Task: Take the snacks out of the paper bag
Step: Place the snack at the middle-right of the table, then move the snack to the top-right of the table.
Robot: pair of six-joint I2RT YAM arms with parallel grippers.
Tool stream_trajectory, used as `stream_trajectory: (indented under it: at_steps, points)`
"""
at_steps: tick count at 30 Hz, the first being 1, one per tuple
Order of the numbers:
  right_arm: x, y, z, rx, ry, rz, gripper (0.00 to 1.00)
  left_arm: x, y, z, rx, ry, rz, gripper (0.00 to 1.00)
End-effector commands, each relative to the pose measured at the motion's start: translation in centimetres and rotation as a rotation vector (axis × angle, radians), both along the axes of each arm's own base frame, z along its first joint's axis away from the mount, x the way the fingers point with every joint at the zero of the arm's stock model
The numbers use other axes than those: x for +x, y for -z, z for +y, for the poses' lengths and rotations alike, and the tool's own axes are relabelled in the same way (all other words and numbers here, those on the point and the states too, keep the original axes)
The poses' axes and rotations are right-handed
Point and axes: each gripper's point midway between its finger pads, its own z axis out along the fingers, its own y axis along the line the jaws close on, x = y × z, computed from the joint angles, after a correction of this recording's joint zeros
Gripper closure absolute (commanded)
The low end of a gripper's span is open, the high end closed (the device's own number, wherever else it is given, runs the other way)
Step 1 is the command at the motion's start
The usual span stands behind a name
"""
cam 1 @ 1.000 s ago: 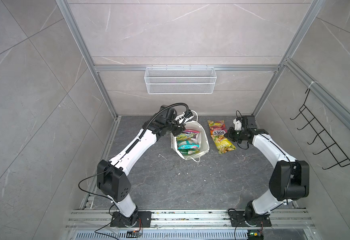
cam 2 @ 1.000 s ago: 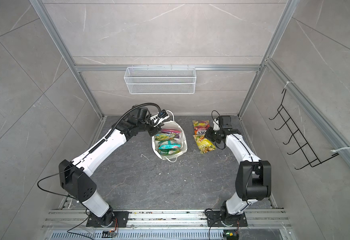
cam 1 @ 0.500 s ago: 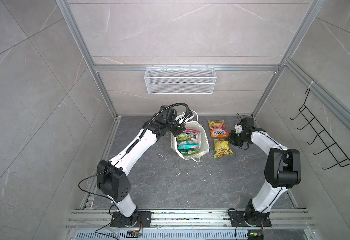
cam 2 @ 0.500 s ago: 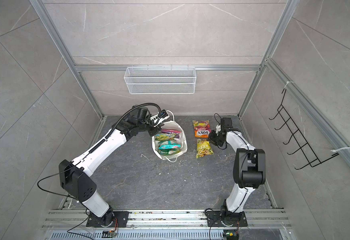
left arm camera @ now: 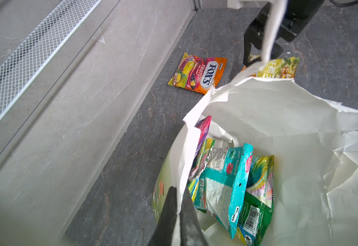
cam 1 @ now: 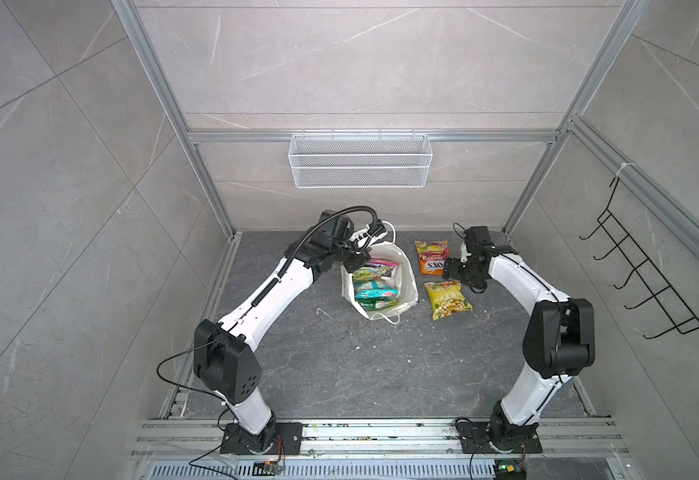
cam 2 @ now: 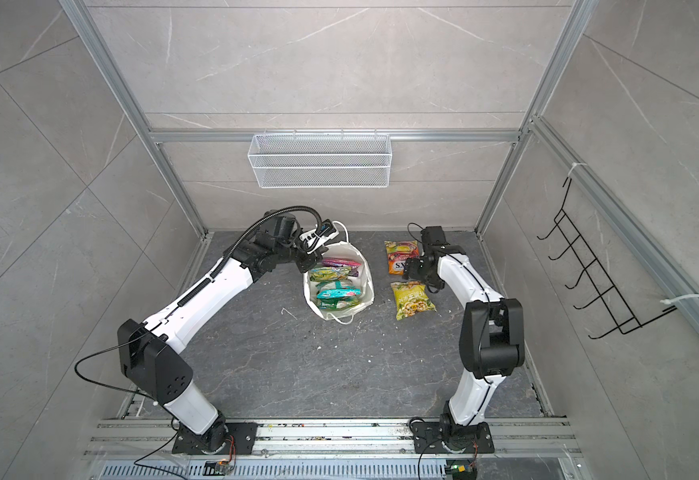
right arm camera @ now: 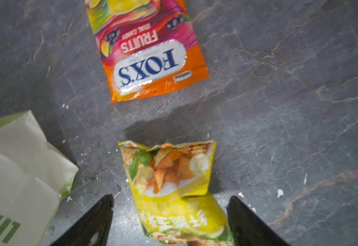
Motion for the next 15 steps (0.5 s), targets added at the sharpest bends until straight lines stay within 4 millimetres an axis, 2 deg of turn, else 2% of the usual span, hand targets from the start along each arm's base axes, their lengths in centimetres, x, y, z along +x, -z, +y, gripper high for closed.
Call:
stream_trajectory:
  at_steps: [1, 7, 15]
  points:
    - [-2.5, 0.3, -0.5, -0.162, -0.047, 0.074, 0.14, 0.0, -2.7, -1.5, -0.067, 0.046, -0.075, 1.0]
    - [-3.2, 2.0, 0.3, -0.255, -0.109, 0.151, 0.13, 0.1, -2.7, -1.6, -0.068, 0.048, -0.073, 1.0]
    - [-2.2, 4.0, 1.3, -0.259, -0.126, 0.181, 0.14, 0.2, -2.8, -1.6, -0.071, 0.045, -0.072, 1.0]
